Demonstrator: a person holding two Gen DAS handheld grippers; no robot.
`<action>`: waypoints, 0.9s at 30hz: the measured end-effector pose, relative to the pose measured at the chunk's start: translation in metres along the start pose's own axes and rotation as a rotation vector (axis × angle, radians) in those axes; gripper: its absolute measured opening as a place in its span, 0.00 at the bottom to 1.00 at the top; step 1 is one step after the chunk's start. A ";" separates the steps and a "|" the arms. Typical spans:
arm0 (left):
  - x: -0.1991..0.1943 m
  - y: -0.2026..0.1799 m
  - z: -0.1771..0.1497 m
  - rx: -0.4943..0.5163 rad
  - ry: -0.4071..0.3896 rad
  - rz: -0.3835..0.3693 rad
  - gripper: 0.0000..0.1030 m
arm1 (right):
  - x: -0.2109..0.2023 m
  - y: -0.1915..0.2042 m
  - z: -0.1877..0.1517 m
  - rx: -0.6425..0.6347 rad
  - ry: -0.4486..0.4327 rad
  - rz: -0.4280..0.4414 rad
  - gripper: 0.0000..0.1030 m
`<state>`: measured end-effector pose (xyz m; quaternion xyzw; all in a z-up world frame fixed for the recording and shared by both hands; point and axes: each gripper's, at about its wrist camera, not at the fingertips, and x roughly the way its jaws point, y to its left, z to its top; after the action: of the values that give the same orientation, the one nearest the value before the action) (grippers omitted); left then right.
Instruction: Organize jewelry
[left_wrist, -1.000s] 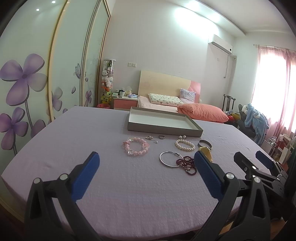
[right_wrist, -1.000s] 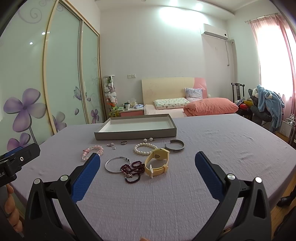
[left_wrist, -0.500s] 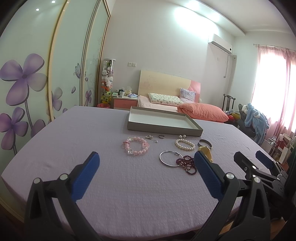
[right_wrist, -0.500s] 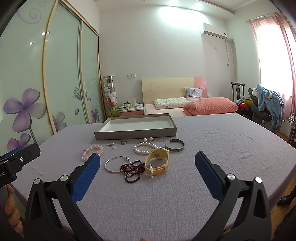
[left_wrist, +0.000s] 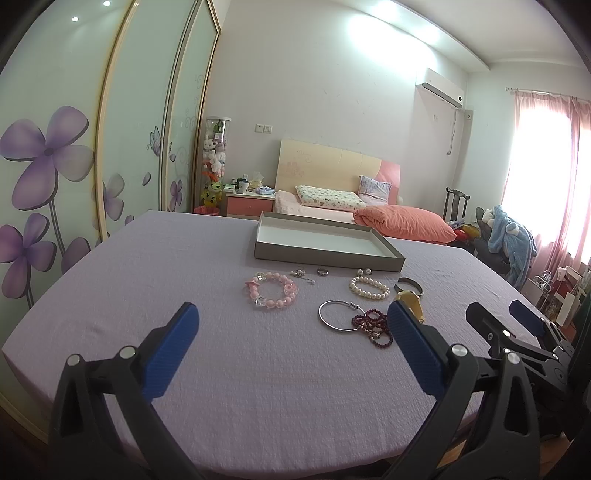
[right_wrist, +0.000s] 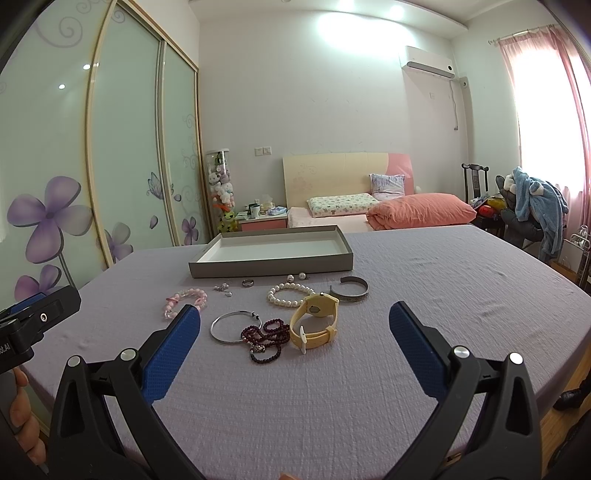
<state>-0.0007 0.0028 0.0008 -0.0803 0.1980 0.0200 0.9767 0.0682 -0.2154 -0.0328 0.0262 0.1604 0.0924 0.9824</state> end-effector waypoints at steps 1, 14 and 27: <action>0.000 0.000 0.000 0.000 0.000 0.000 0.96 | 0.000 0.000 -0.001 0.000 0.000 0.000 0.98; 0.019 0.005 0.004 0.004 0.000 0.036 0.96 | 0.028 -0.009 0.000 0.034 0.063 0.000 0.98; 0.073 0.011 0.021 0.035 0.032 0.066 0.96 | 0.114 -0.027 0.005 0.126 0.330 -0.033 0.92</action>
<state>0.0741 0.0175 -0.0101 -0.0567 0.2164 0.0473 0.9735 0.1805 -0.2209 -0.0655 0.0695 0.3254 0.0690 0.9405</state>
